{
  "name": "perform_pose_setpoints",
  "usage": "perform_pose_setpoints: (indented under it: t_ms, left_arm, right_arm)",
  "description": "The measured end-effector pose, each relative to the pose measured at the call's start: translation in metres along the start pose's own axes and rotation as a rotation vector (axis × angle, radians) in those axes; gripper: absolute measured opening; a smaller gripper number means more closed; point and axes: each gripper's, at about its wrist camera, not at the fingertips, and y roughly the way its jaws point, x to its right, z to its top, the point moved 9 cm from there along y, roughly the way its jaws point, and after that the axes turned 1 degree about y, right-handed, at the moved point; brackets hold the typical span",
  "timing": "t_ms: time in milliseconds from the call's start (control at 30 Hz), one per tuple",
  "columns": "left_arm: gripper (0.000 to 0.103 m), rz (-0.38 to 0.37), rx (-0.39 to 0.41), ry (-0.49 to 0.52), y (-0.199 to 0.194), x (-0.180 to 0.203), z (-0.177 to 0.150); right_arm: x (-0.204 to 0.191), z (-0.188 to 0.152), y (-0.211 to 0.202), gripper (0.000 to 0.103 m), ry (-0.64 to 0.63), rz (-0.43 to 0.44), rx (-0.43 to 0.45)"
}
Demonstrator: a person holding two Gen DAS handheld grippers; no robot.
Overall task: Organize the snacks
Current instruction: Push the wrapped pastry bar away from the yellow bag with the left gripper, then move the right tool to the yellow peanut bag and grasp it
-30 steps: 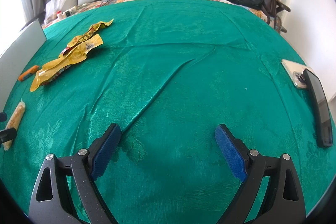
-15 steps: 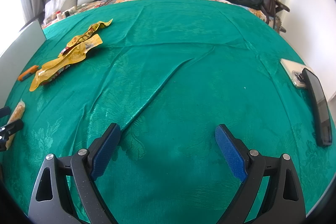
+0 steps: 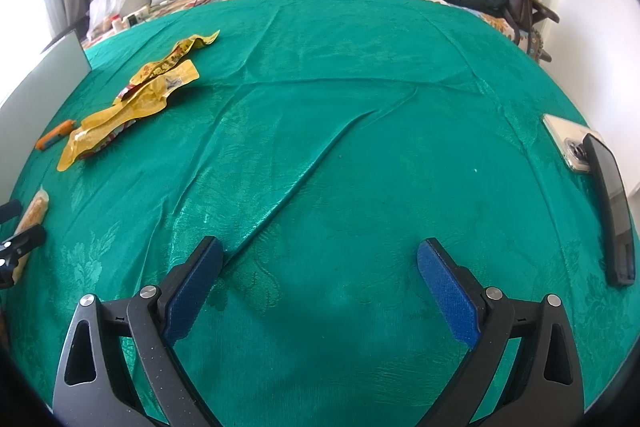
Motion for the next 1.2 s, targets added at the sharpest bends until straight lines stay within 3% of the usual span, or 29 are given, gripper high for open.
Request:
perform_pose_setpoints:
  t_ms: [67, 167, 300, 433, 600, 733, 867, 967, 1000, 1033, 1200]
  left_arm:
    - [0.103, 0.0, 0.0, 0.0, 0.0, 0.0, 0.0]
    - [0.103, 0.0, 0.0, 0.0, 0.0, 0.0, 0.0]
    - [0.103, 0.0, 0.0, 0.0, 0.0, 0.0, 0.0]
    - [0.103, 0.0, 0.001, 0.0, 0.0, 0.0, 0.0]
    - [0.103, 0.0, 0.001, 0.0, 0.0, 0.0, 0.0]
    - [0.103, 0.0, 0.001, 0.0, 0.0, 0.0, 0.0]
    - [0.103, 0.0, 0.001, -0.001, 0.0, 0.0, 0.0]
    - [0.103, 0.0, 0.002, -0.001, 0.0, 0.0, -0.001]
    - [0.103, 0.0, 0.002, -0.001, 0.0, 0.0, -0.001]
    - [0.103, 0.0, 0.002, -0.001, 0.0, 0.0, -0.001]
    - [0.103, 0.0, 0.002, -0.001, 0.0, -0.001, -0.001]
  right_arm:
    - [-0.001, 0.002, 0.001, 0.101, -0.006, 0.0, -0.022]
    - [-0.009, 0.009, 0.006, 0.099, 0.051, 0.002, -0.132]
    - [-0.057, 0.037, 0.001, 0.098, 0.179, 0.18, -0.168]
    - [-0.121, 0.065, 0.012, 0.098, 0.219, 0.267, -0.235]
    - [-0.166, 0.082, 0.044, 0.098, 0.226, 0.185, -0.316]
    - [-0.17, 0.082, 0.064, 0.098, 0.254, 0.072, -0.365]
    - [-0.173, 0.078, 0.068, 0.1, 0.192, 0.055, -0.365]
    - [-0.17, 0.075, 0.063, 0.095, 0.039, 0.078, -0.338]
    - [-0.167, 0.074, 0.058, 0.082, -0.001, 0.08, -0.318]
    - [-0.162, 0.073, 0.052, 0.061, -0.036, 0.088, -0.29]
    - [-0.122, 0.055, 0.035, 0.05, -0.07, 0.185, -0.288]
